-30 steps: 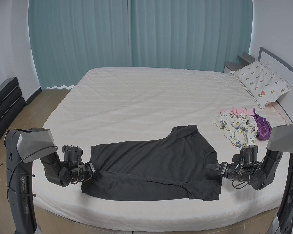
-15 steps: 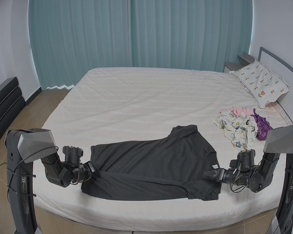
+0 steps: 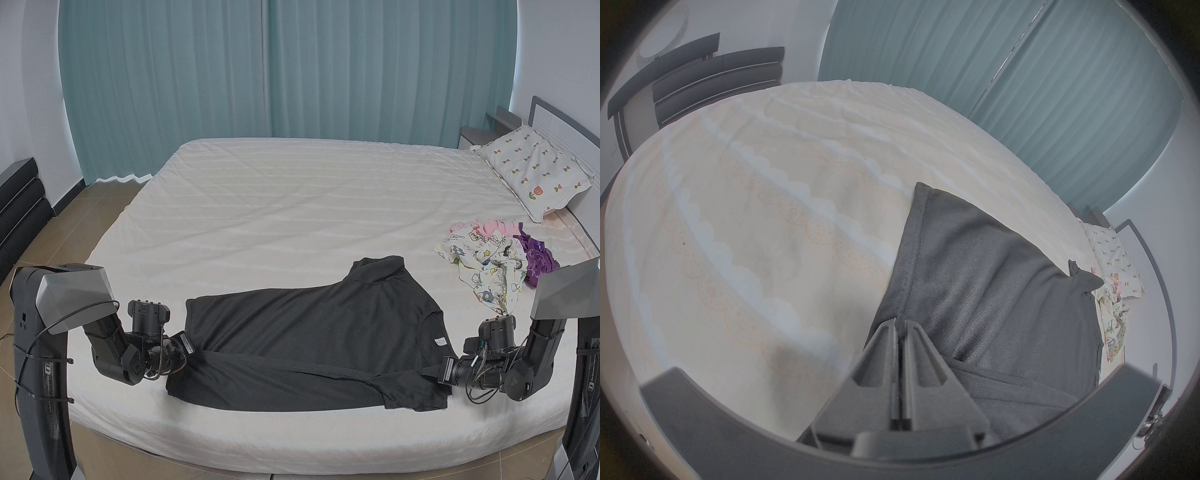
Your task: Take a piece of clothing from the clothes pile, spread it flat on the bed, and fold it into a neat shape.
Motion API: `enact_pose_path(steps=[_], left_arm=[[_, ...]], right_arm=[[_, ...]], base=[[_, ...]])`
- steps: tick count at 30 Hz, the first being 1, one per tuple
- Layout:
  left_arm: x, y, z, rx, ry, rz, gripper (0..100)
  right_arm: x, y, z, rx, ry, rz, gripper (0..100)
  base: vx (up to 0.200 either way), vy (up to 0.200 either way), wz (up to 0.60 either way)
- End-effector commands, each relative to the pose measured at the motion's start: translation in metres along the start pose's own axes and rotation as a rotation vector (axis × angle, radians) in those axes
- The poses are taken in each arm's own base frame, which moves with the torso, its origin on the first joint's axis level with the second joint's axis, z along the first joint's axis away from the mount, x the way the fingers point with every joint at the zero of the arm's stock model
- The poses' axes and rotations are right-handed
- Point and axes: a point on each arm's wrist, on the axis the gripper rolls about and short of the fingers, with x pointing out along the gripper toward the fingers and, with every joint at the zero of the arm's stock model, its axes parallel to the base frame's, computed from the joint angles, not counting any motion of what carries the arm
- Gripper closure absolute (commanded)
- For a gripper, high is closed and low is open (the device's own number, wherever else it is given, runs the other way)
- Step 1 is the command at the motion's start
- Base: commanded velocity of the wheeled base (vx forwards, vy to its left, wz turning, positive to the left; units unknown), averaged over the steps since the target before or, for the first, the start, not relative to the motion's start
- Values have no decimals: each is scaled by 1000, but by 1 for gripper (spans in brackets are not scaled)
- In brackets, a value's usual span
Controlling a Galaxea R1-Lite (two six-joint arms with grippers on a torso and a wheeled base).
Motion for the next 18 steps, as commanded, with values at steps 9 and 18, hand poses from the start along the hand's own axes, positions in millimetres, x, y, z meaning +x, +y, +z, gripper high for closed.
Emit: enact_pose_path(steps=[9,18], left_arm=[[-1,1,0,-15,-1,3,100],[-1,2,-2,-13,7,12,100]], right_arm=[[-8,-12,14,33,-67,-12,100],[-14,-11,29,44,-160,14,100]], base=[[0,0,0],[0,0,0]])
